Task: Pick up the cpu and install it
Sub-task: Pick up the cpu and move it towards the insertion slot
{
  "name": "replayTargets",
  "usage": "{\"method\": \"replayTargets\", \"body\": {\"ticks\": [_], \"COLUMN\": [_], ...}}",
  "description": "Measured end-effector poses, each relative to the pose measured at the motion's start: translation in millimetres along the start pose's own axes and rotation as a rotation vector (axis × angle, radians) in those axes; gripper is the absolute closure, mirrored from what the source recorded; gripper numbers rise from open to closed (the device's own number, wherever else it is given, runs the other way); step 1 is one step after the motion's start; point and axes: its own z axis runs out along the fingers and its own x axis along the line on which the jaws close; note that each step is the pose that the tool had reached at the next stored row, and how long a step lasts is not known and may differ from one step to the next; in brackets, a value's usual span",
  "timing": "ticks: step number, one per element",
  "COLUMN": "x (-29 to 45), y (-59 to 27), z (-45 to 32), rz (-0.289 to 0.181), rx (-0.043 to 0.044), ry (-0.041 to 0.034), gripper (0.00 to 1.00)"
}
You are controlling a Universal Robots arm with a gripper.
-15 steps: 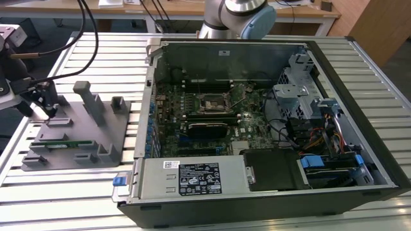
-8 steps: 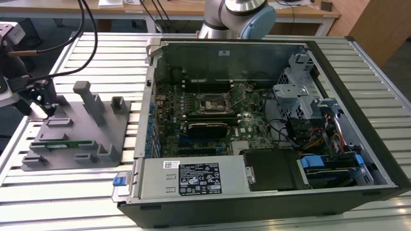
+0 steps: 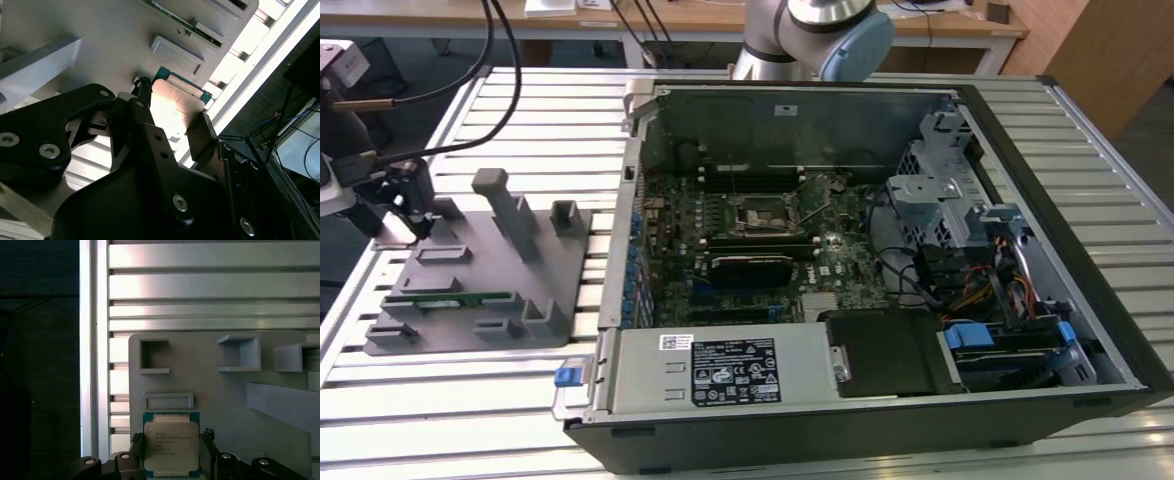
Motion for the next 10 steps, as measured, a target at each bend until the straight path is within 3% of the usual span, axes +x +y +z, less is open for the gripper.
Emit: {"method": "replayTargets", "body": {"ticks": [10], "x": [0.0], "y": [0.2], "z": [-7.3], "rz": [0.0], "rx": [0.0001], "ry": [0.0001], "gripper": [0.47]}}
